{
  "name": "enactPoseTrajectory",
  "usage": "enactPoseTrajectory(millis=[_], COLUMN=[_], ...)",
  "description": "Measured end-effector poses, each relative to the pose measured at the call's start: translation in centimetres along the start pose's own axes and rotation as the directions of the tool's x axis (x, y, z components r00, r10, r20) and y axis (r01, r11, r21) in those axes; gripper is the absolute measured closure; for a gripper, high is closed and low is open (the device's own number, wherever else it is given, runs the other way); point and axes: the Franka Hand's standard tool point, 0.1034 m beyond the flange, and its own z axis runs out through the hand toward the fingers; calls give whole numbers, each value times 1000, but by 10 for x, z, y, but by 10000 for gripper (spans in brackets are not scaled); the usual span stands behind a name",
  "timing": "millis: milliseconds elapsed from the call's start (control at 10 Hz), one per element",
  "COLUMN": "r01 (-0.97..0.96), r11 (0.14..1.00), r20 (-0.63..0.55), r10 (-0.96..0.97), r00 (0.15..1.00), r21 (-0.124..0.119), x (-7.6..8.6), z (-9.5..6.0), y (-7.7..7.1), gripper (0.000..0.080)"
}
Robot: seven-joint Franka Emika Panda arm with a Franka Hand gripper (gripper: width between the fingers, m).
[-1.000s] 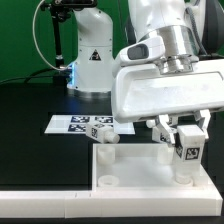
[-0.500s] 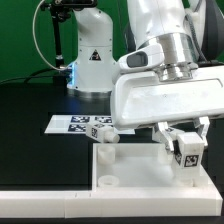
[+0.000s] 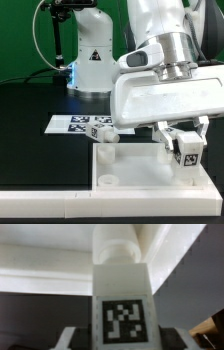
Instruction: Assemble one leg
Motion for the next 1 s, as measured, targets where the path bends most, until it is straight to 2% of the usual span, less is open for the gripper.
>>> enactPoseTrajectory(millis=[100,200,300,400,500,600,800,1000], r01=[0,0,0,0,0,0,-15,-86], r11=[1000,1000,1000,1000,1000,1000,1000,996], r20=[1,4,4,4,5,5,57,137], r10=[0,0,0,0,0,0,13,81], r00=[1000,1000,1000,1000,1000,1000,998,987], r21=[0,1,1,1,1,1,22,31], x=[0,-1,-1,-1,-1,-1,-3,4], z=[0,0,0,1,1,1,1,-6], y=[0,0,0,0,0,0,-6,-12], gripper=[515,456,274,274,175,158,151,150])
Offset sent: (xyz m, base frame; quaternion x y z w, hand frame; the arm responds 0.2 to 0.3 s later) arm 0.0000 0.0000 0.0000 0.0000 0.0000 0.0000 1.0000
